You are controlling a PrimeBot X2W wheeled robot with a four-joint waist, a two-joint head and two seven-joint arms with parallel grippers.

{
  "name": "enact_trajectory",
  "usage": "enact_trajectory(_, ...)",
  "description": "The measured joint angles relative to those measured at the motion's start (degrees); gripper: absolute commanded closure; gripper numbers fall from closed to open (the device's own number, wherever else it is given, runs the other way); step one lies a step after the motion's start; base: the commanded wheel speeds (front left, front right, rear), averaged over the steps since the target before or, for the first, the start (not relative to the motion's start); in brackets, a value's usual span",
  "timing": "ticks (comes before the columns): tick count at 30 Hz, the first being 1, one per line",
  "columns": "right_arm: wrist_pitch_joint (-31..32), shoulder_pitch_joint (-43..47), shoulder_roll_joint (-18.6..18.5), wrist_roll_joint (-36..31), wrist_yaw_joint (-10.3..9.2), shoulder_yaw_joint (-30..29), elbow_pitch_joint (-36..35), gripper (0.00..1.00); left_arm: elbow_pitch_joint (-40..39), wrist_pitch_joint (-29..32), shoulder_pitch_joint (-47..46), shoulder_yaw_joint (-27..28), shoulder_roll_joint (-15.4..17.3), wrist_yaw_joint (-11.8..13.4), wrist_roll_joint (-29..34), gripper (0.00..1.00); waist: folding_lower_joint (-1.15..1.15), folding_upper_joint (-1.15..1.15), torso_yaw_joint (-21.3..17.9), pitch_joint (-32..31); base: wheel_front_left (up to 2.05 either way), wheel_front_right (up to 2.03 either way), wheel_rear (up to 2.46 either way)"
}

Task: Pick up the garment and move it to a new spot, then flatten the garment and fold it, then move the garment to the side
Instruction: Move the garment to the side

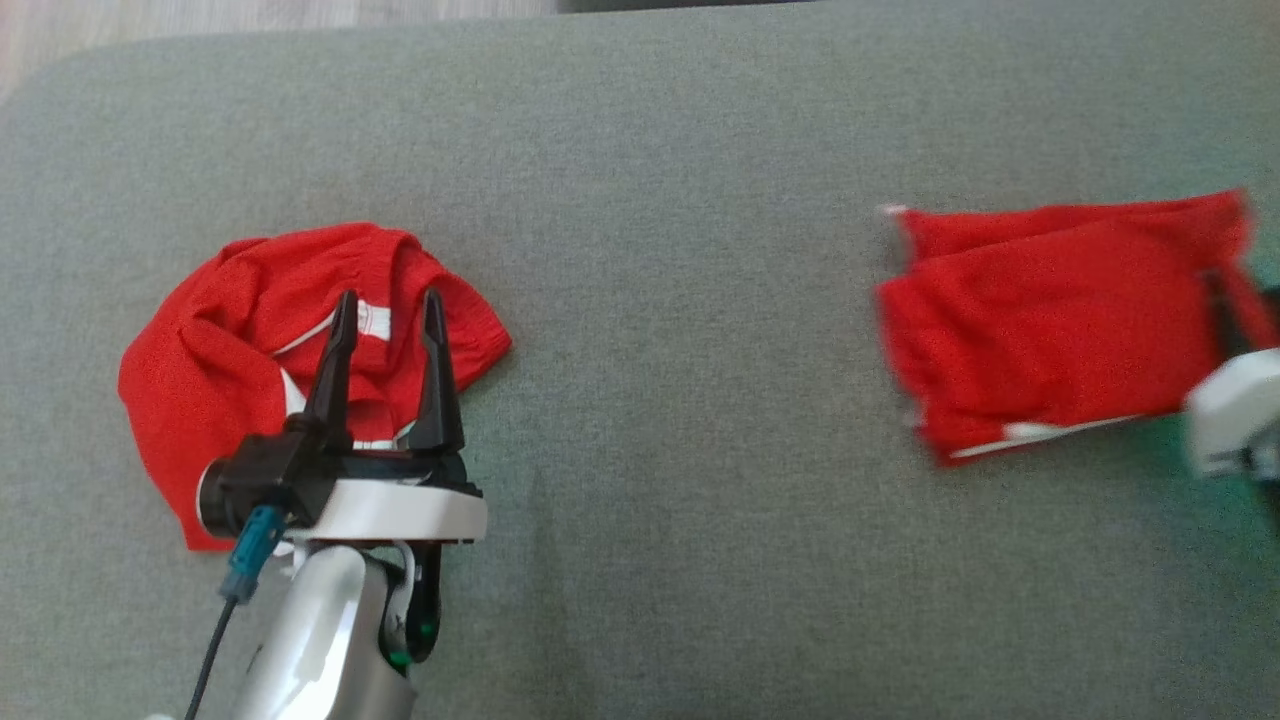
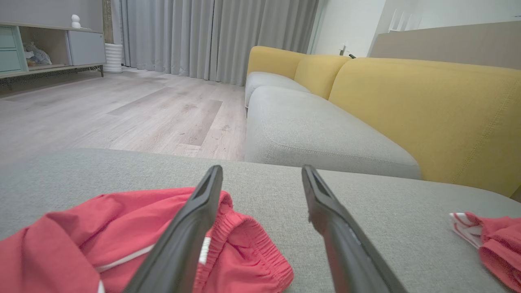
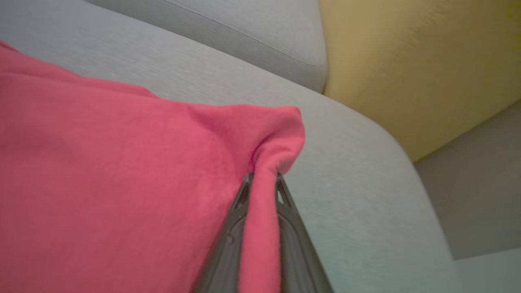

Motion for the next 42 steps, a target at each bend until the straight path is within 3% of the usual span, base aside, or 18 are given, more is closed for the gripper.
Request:
enact_trajectory(5,0.25,-2.43,-9.40,-0.19,0.00,-1.65,2.83,1.00,-0.45,0.00,-0.26,-0.05,0.00,-0.10,0.00,0.00,0.00,0.00,0.51,1.47,0.00,0.00,0.00)
enact_trajectory(8,0.19,-4.21,-12.81,-1.33,0.00,-3.89,5.43,1.00,-0.70,0.00,-1.20,-0.07,0.00,-0.10,0.00,0.00,0.00,0.00,1.04,2.53,0.00,0.00,0.00)
enact_trajectory(12,0.00,-5.75,-14.39,-3.28,0.00,-6.42,8.73,1.00,-0.93,0.00,-2.15,-0.11,-0.01,-0.37,0.00,0.00,0.00,0.00,1.85,3.93,0.00,0.00,0.00)
enact_trajectory(20,-1.54,-7.61,-14.15,-6.79,0.00,-10.50,12.01,1.00,-0.92,0.00,-2.18,-0.09,-0.02,-0.53,0.04,0.00,0.01,0.00,2.42,5.23,0.00,0.00,0.00)
enact_trajectory(22,-2.08,-8.41,-13.58,-7.93,0.00,-11.47,11.99,0.00,-0.89,0.00,-2.20,-0.10,-0.02,-0.52,0.04,0.00,0.01,0.00,2.22,5.05,0.00,0.00,0.00)
enact_trajectory(27,-3.53,-9.11,-10.72,-10.48,0.00,-13.59,10.69,0.00,-0.76,0.00,-2.27,-0.07,-0.02,-0.52,0.03,0.00,0.00,0.00,1.66,3.29,0.00,0.00,0.00)
enact_trajectory(32,-5.76,-9.11,-5.16,-11.01,0.00,-14.30,5.81,0.00,-0.77,0.00,-2.05,0.32,-0.02,-0.49,0.03,0.00,0.00,0.00,1.16,0.02,0.00,0.00,0.00)
enact_trajectory(42,-7.90,-3.37,9.31,-3.85,0.00,-9.59,-15.03,0.00,-1.04,0.00,2.32,1.52,-0.01,0.01,0.03,0.00,-0.01,0.00,1.23,-7.83,0.00,0.00,0.00)
